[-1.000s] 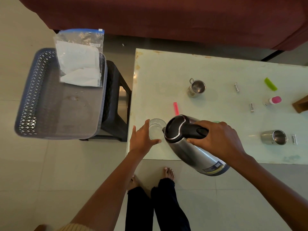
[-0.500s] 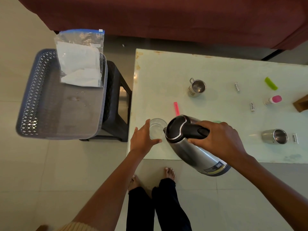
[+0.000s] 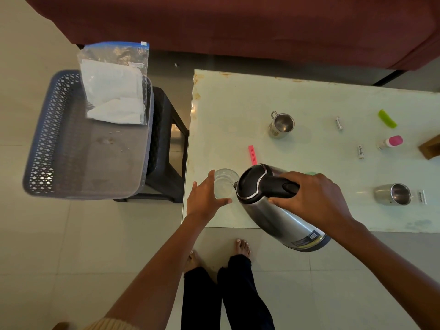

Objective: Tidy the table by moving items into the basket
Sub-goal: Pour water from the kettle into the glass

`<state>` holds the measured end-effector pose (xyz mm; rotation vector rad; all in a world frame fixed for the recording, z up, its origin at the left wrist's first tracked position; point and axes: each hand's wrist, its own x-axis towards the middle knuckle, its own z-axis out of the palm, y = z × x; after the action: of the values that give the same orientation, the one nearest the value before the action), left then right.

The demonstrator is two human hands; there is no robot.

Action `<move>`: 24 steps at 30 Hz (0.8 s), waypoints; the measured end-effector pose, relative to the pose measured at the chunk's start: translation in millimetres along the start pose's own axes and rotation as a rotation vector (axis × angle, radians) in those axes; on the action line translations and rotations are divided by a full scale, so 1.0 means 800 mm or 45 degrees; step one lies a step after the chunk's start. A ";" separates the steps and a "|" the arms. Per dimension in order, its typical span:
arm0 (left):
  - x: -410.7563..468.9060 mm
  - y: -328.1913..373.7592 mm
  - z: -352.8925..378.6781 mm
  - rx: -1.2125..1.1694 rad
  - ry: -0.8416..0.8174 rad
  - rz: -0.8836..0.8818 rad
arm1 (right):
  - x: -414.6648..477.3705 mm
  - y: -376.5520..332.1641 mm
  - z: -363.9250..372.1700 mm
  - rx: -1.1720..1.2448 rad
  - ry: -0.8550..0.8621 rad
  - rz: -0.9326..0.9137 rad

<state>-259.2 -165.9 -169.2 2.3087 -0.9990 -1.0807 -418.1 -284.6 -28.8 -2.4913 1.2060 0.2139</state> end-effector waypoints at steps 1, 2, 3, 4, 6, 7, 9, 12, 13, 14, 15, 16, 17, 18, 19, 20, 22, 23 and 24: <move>0.000 0.000 0.000 -0.001 -0.001 -0.004 | 0.000 0.000 0.000 0.001 0.001 0.002; 0.000 0.000 0.000 -0.002 0.000 -0.004 | 0.000 -0.001 0.000 0.001 0.000 0.002; 0.000 0.000 0.000 -0.003 0.000 -0.002 | 0.000 -0.001 0.000 0.002 -0.001 0.001; 0.000 0.000 0.000 -0.002 -0.001 0.000 | 0.000 -0.001 0.000 0.003 -0.002 0.000; -0.001 0.001 -0.001 -0.005 -0.002 -0.008 | 0.000 -0.001 -0.001 0.002 -0.003 -0.006; -0.001 0.002 -0.002 -0.007 -0.003 -0.013 | 0.000 -0.001 -0.002 0.001 -0.005 -0.009; -0.002 0.003 -0.003 -0.006 -0.003 -0.014 | 0.000 -0.001 -0.002 0.002 -0.012 -0.004; -0.003 0.005 -0.004 -0.005 -0.005 -0.015 | 0.001 -0.002 -0.002 0.004 -0.012 -0.005; -0.004 0.005 -0.004 -0.001 -0.007 -0.019 | 0.001 -0.002 -0.002 0.007 -0.010 -0.005; -0.004 0.006 -0.005 0.003 -0.010 -0.021 | 0.001 -0.002 -0.002 0.010 -0.008 -0.003; -0.004 0.006 -0.005 0.004 -0.012 -0.021 | 0.001 -0.002 -0.002 0.013 -0.007 -0.001; -0.004 0.006 -0.005 0.004 -0.011 -0.020 | 0.001 -0.002 -0.002 0.015 -0.009 -0.001; -0.004 0.005 -0.005 0.003 -0.010 -0.020 | 0.000 -0.002 -0.002 0.015 -0.013 -0.003; -0.005 0.005 -0.005 0.002 -0.010 -0.023 | 0.000 -0.002 -0.003 0.013 -0.017 -0.007; -0.005 0.006 -0.005 0.000 -0.011 -0.024 | 0.000 -0.002 -0.003 0.011 -0.020 -0.011; -0.005 0.006 -0.005 -0.001 -0.012 -0.022 | 0.000 -0.002 -0.003 0.010 -0.019 -0.012; -0.005 0.007 -0.005 -0.005 -0.013 -0.021 | 0.000 -0.003 -0.003 0.006 -0.016 -0.006; -0.005 0.006 -0.005 -0.007 -0.012 -0.023 | 0.000 -0.003 -0.003 0.004 -0.016 -0.003; -0.005 0.006 -0.005 -0.008 -0.012 -0.024 | 0.000 -0.003 -0.002 0.001 -0.017 -0.001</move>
<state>-260.0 -165.7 -162.0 2.3145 -0.9775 -1.1018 -416.5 -284.3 -26.5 -2.4858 1.1997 0.2293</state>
